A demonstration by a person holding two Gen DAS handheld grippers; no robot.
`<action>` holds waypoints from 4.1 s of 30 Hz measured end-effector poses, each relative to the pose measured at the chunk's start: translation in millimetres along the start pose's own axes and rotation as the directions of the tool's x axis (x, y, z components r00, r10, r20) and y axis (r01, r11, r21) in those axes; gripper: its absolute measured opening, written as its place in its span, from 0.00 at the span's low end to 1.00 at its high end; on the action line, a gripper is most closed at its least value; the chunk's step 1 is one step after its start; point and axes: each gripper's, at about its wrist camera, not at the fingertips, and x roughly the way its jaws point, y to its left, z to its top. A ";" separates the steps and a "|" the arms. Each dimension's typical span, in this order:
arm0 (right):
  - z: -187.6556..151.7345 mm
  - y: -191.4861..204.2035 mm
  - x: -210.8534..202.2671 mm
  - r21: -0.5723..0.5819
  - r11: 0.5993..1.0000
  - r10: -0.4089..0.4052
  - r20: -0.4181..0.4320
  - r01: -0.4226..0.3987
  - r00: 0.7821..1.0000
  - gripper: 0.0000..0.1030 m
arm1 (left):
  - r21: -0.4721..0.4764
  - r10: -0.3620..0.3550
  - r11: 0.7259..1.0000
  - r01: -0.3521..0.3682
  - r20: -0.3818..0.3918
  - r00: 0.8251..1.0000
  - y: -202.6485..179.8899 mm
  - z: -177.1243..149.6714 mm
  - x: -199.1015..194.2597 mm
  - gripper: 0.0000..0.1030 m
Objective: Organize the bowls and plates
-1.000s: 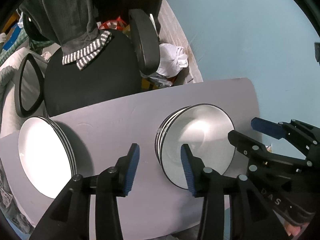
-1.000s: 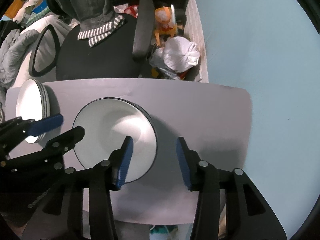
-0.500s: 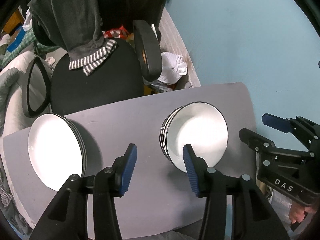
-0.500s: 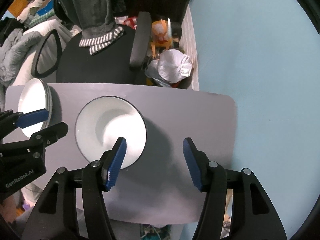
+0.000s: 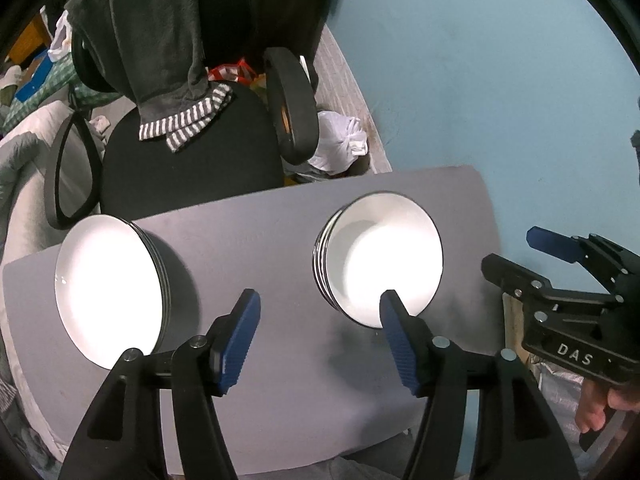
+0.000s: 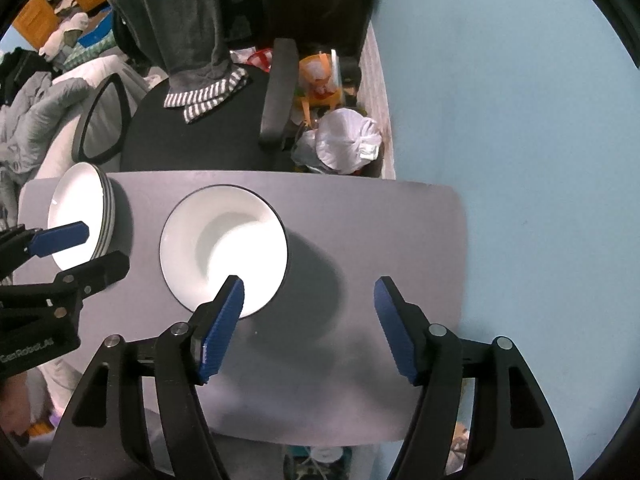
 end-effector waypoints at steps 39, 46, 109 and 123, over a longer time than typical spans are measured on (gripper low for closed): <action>18.5 -10.9 97.7 0.012 0.987 0.161 -0.122 -0.160 0.979 0.69 | -0.151 -0.025 0.988 0.009 -0.107 0.994 17.3 18.7 89.2 0.74; 23.2 -11.1 110.7 0.018 0.981 0.193 -0.142 -0.192 0.971 0.69 | -0.143 -0.008 0.990 -0.008 -0.114 0.993 18.8 24.9 97.5 0.74; 24.9 -5.9 116.5 0.075 0.942 0.336 -0.238 -0.328 0.911 0.26 | -0.200 -0.169 0.971 0.129 -0.195 0.966 21.1 27.8 109.8 0.26; 26.5 -9.6 118.2 0.100 0.938 0.347 -0.239 -0.333 0.907 0.26 | -0.207 -0.210 0.964 0.165 -0.218 0.953 24.9 24.7 111.3 0.29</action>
